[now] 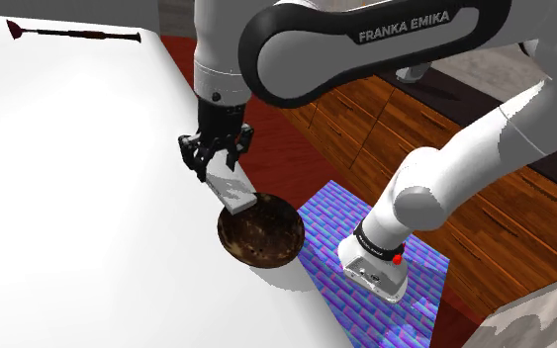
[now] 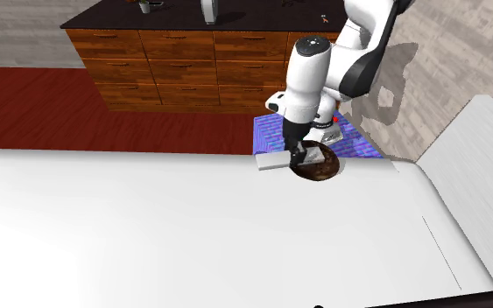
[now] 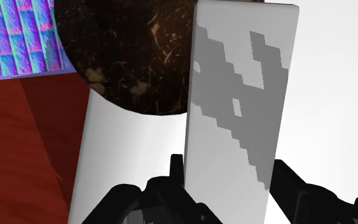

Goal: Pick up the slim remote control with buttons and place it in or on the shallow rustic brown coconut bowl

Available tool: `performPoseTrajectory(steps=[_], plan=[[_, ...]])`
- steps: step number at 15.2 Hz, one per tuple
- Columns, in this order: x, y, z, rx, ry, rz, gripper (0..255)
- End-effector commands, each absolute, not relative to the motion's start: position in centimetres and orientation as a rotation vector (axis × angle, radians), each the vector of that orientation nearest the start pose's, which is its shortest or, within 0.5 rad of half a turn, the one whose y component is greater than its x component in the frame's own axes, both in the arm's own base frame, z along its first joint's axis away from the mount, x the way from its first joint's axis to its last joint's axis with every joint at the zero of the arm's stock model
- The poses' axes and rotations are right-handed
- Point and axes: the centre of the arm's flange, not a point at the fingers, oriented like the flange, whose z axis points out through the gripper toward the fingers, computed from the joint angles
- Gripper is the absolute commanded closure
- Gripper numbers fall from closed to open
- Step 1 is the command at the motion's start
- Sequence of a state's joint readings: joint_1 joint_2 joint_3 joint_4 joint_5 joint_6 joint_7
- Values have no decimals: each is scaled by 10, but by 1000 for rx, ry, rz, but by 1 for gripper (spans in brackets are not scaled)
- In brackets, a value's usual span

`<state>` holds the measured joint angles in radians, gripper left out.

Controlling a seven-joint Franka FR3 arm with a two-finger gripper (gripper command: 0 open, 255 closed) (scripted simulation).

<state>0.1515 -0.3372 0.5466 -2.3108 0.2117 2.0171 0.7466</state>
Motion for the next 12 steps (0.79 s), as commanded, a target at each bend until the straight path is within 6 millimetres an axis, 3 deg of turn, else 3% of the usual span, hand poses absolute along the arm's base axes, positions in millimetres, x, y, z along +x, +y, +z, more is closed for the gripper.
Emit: performPoseTrajectory(steps=[1,7,8,12], plan=[[312,305,457,-3112,260,12,255],[235,285,458,-3112,260,12,255],[212,280,458,-3112,260,12,255],[212,280,437,-3112,260,12,255]])
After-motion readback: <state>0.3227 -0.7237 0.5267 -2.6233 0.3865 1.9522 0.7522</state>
